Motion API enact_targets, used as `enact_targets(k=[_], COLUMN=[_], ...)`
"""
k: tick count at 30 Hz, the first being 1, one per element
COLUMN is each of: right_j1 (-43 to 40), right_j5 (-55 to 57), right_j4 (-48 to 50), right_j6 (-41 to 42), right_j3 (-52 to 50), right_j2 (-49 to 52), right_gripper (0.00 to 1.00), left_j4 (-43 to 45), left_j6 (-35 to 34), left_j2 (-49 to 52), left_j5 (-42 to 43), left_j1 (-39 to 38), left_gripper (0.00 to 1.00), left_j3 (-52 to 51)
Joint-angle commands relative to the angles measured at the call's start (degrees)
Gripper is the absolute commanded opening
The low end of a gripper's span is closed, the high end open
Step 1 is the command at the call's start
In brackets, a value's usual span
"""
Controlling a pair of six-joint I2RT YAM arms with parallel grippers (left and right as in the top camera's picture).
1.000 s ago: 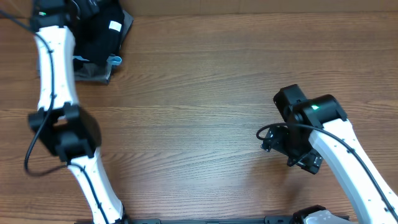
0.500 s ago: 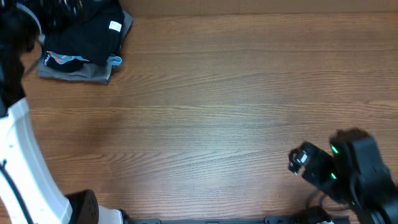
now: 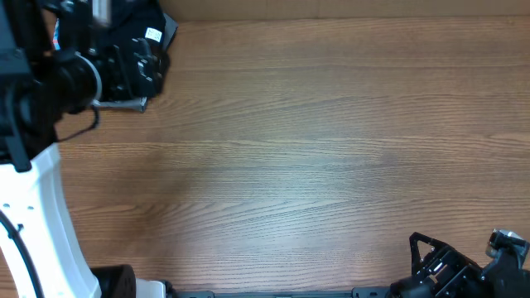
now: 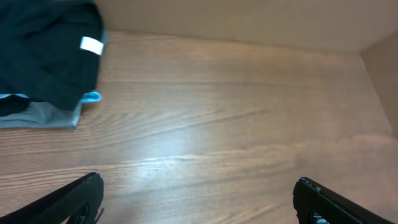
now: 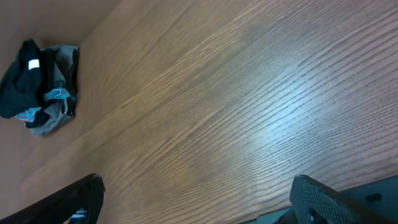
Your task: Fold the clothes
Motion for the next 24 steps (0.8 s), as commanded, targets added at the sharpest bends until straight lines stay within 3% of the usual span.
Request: enact_targets(k=[1, 7, 16, 24], right_j1=[-0.4, -0.4, -0.4, -0.4], right_j5=[1.4, 3.9, 5.2, 4.6], right_j4=[0.4, 1.2, 2.6, 2.5], right_j6=[0.0, 0.0, 0.7, 2.1], right_j3=[-0.4, -0.5, -0.5, -0.5], right_j2=[-0.8, -0.8, -0.8, -0.8], right_gripper=[1.00, 1.00, 1.00, 1.00], left_j4=[0.1, 3.4, 17.8, 20.3], left_j6=[-1.6, -3.6, -8.0, -8.0], left_j2=[-6.3, -19.5, -46.7, -53.6], left_j5=[-7.1, -10.4, -10.5, -11.3], left_j1=[-5.0, -8.8, -8.8, -8.8], left_gripper=[1.00, 1.00, 1.00, 1.00], left_j3=[-3.3, -16.9, -48.3, -58.6])
